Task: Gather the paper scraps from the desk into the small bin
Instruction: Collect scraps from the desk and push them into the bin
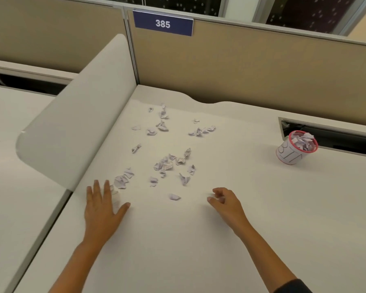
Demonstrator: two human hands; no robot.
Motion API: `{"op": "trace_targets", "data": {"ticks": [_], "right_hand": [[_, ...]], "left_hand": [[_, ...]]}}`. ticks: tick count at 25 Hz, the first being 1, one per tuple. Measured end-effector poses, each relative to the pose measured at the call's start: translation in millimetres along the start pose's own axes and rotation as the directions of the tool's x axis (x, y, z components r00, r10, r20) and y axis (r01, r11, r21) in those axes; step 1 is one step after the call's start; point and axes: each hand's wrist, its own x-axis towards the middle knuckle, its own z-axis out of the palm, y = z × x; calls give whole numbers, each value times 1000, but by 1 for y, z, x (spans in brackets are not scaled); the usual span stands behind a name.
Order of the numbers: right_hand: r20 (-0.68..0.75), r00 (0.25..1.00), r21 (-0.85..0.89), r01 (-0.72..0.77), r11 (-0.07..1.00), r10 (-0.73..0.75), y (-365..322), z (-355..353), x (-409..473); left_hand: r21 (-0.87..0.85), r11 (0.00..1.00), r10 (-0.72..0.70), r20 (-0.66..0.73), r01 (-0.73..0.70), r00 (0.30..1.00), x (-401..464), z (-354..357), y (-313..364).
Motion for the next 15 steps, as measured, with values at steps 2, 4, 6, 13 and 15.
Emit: {"op": "trace_targets", "data": {"ticks": [2, 4, 6, 13, 15], "right_hand": [[85, 996, -104, 41, 994, -32, -12, 23, 3], [149, 987, -230, 93, 969, -59, -24, 43, 10], [165, 983, -296, 130, 946, -83, -38, 58, 20], [226, 965, -415, 218, 883, -132, -77, 82, 50], [281, 948, -473, 271, 838, -148, -77, 95, 46]], "left_hand": [[22, 997, -75, 120, 73, 990, 10, -7, -30], [71, 996, -73, 173, 62, 982, 17, -8, -45], [57, 998, -35, 172, 25, 984, 26, -10, -47], [-129, 984, 156, 298, -122, 942, 78, -11, -25], [-147, 976, 200, 328, -159, 923, 86, -6, -18]]}}
